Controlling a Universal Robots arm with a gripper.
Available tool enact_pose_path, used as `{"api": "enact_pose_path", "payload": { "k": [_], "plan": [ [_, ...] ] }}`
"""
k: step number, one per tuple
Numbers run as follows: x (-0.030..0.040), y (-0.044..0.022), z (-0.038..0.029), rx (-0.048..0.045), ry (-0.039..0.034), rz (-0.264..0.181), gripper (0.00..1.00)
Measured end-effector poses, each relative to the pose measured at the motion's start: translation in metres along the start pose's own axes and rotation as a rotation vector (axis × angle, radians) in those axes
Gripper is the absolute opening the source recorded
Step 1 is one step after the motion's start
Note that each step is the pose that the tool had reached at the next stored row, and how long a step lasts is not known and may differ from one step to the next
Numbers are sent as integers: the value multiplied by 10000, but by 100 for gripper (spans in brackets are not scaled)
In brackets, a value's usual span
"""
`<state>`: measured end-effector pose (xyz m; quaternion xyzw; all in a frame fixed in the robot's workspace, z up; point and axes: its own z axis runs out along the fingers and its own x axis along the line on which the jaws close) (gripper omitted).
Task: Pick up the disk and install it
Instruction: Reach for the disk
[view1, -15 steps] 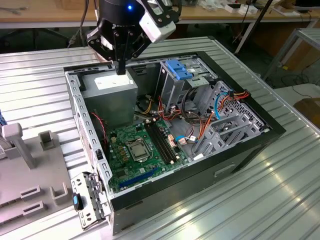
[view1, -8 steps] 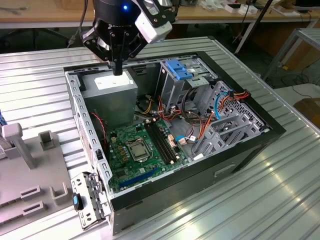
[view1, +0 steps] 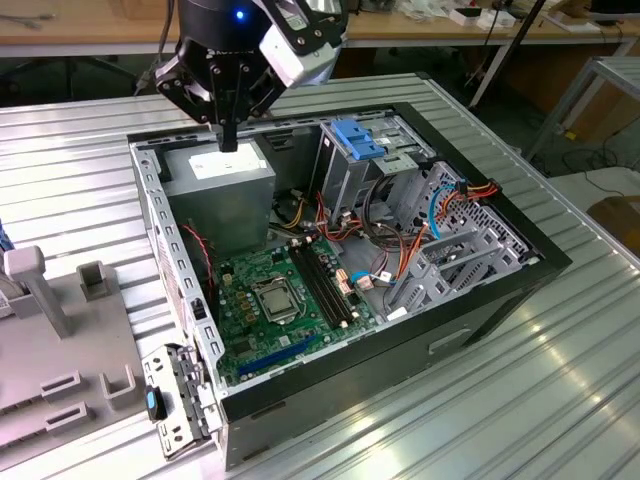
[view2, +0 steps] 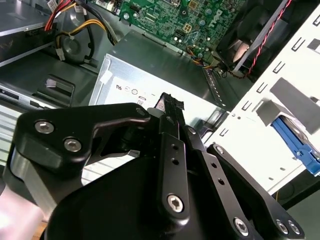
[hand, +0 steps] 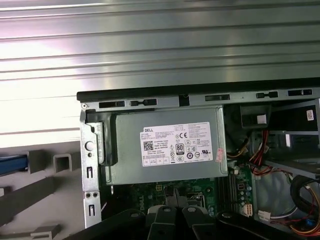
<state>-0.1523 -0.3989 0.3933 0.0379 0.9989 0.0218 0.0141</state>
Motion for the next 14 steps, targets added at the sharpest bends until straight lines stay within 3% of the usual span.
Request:
{"api": "enact_pose_path", "payload": {
  "k": [14],
  "plan": [
    [135, -10, -4, 0, 0, 0, 11]
  ]
}}
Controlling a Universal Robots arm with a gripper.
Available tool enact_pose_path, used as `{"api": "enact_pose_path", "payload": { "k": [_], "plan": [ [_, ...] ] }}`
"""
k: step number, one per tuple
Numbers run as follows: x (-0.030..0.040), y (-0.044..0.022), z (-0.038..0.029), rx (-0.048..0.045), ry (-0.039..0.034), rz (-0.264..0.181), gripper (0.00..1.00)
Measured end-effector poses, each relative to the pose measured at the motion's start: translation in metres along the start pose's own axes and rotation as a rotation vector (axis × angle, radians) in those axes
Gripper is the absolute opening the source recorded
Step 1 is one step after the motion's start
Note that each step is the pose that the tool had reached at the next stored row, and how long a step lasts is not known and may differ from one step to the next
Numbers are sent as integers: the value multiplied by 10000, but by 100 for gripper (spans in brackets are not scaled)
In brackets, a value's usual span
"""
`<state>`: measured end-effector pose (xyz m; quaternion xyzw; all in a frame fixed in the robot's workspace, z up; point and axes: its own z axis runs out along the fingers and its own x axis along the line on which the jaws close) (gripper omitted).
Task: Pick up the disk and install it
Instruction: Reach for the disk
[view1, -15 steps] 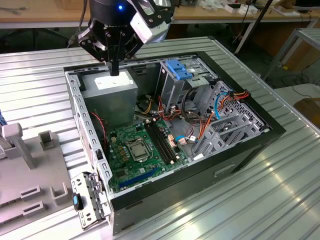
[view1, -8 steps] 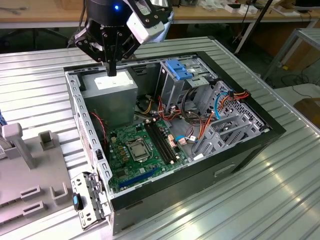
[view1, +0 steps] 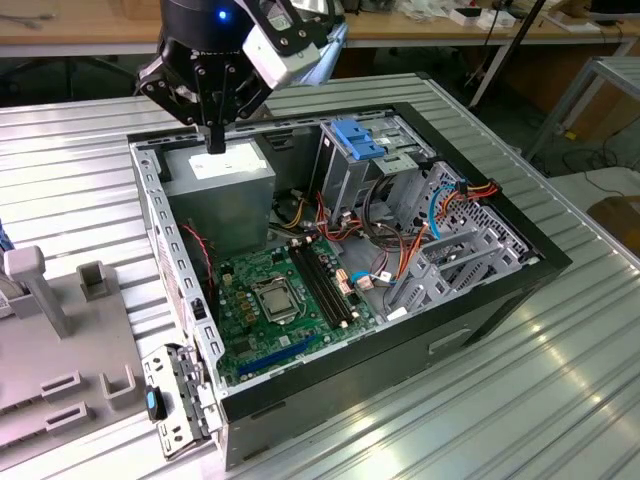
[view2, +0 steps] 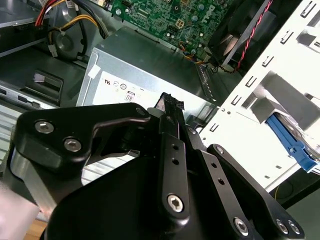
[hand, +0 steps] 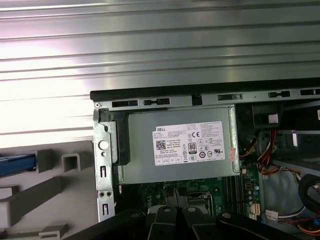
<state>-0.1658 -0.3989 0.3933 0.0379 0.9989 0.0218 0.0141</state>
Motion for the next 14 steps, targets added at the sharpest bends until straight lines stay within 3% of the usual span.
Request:
{"api": "enact_pose_path", "payload": {
  "k": [14],
  "plan": [
    [137, -10, -5, 1, 1, -1, 11]
  ]
}}
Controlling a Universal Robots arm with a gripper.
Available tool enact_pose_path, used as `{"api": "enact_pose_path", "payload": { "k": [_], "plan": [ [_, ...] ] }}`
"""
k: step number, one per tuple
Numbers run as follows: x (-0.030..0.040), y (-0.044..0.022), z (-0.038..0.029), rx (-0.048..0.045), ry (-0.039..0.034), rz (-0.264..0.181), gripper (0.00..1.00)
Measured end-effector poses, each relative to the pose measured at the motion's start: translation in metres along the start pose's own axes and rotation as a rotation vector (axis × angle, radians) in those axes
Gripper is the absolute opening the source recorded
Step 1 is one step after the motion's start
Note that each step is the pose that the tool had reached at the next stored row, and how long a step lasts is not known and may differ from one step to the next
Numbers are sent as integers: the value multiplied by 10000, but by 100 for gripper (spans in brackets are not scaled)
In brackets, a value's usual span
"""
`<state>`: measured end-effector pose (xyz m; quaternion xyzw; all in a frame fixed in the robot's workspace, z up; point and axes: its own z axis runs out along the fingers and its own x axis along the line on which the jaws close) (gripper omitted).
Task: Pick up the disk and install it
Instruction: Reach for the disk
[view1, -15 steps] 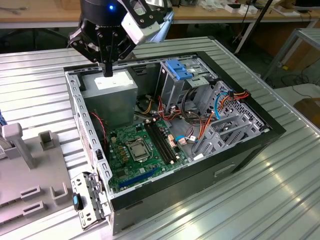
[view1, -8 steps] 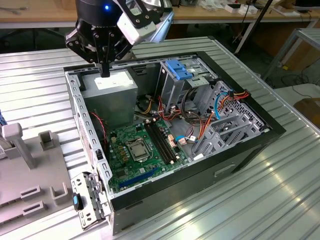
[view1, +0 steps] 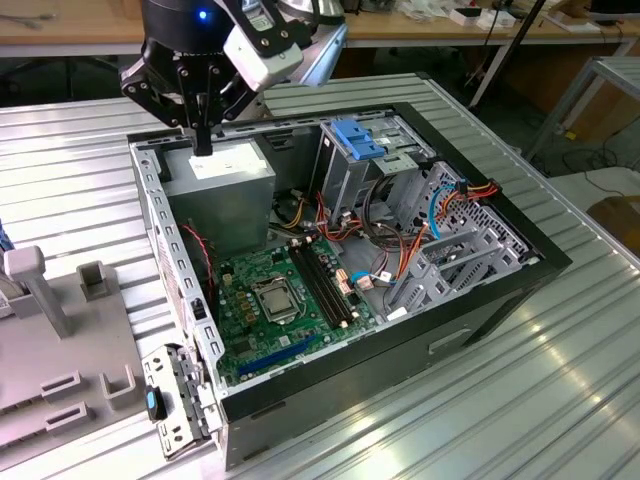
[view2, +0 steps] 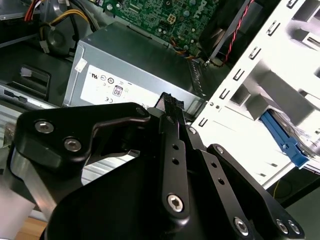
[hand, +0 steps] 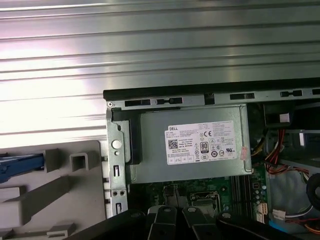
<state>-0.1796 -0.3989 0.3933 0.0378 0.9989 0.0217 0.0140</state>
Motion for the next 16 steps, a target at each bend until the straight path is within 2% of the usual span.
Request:
{"api": "enact_pose_path", "payload": {
  "k": [16],
  "plan": [
    [182, -14, -5, 0, -1, -1, 11]
  ]
}}
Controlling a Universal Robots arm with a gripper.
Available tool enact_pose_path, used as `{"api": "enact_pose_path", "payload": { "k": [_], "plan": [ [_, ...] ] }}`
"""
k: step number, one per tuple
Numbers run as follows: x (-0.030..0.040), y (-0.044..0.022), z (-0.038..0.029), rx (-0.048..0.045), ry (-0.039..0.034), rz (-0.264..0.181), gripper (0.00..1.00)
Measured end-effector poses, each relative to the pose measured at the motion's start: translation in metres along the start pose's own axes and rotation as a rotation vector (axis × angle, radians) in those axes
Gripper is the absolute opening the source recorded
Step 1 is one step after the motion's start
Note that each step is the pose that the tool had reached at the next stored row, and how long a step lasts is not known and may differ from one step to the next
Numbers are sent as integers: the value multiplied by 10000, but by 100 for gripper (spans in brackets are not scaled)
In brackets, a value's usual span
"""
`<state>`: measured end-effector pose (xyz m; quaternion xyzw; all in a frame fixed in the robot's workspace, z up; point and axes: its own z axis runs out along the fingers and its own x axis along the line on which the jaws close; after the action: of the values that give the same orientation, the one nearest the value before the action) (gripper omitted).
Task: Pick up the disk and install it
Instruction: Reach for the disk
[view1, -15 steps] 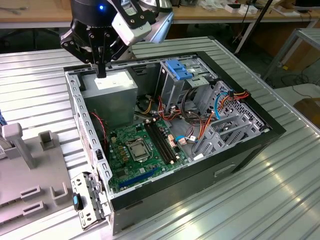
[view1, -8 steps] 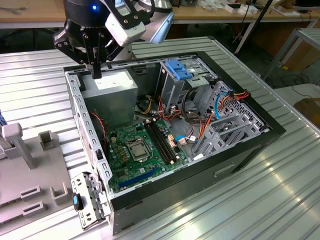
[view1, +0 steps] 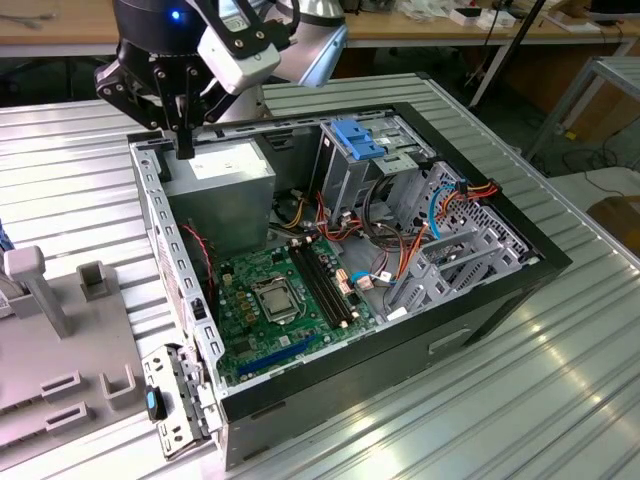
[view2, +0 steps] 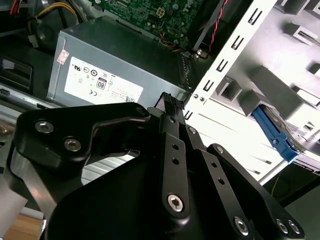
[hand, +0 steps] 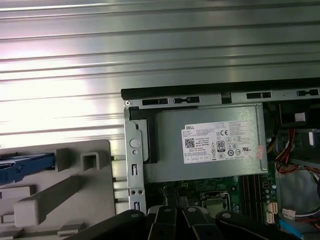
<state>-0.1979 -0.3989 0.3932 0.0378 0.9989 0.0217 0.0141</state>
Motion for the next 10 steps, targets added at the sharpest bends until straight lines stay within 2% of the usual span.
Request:
{"api": "enact_pose_path", "payload": {
  "k": [10],
  "plan": [
    [105, -8, -3, 0, 0, 1, 11]
  ]
}}
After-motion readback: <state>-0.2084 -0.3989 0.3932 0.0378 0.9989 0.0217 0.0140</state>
